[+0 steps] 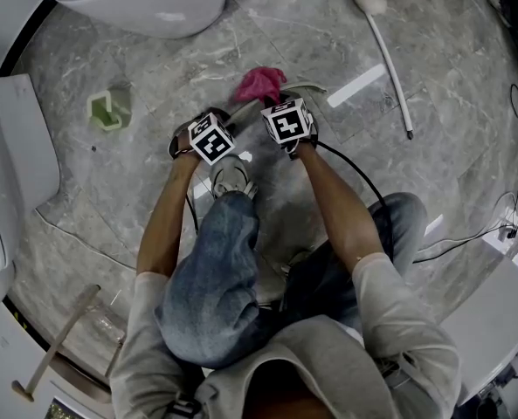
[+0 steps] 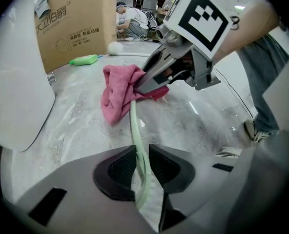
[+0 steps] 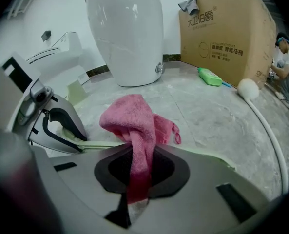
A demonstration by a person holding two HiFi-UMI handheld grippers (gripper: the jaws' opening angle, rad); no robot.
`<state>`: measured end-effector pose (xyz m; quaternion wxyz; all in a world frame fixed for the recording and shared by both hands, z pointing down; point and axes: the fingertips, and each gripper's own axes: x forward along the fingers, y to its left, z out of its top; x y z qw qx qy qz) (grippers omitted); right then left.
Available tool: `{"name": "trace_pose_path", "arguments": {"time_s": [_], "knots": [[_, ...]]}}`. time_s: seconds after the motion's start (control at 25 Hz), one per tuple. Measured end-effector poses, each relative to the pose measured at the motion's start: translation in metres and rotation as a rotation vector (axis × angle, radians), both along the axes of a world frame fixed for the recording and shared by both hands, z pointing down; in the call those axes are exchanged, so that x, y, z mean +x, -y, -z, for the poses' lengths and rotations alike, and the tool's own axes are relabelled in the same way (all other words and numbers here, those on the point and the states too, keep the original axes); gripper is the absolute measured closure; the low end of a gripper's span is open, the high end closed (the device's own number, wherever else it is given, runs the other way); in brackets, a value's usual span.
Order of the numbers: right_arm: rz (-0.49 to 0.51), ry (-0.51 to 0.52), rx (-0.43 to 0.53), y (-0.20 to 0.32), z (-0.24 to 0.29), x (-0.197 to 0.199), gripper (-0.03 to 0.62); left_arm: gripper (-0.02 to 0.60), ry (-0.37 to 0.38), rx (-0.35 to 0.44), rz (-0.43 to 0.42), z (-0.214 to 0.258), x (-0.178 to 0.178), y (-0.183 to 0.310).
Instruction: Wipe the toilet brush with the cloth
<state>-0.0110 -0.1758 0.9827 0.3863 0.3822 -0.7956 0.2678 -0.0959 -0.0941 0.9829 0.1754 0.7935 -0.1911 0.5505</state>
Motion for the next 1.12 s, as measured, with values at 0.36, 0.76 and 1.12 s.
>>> {"name": "trace_pose_path", "arguments": {"time_s": [0.36,0.76,1.12], "knots": [[-0.114,-0.058,0.008,0.032,0.001,0.075,0.531,0.487,-0.003,-0.001,0.001,-0.002,0.0,0.001],[-0.268,-0.105,0.077,0.045,0.007,0.137,0.531,0.488,0.0,0.002,0.001,-0.003,0.001,0.0],[-0.139,-0.051,0.391,0.083,0.113,0.098,0.531,0.489,0.017,-0.003,0.009,-0.005,0.0,0.002]]}}
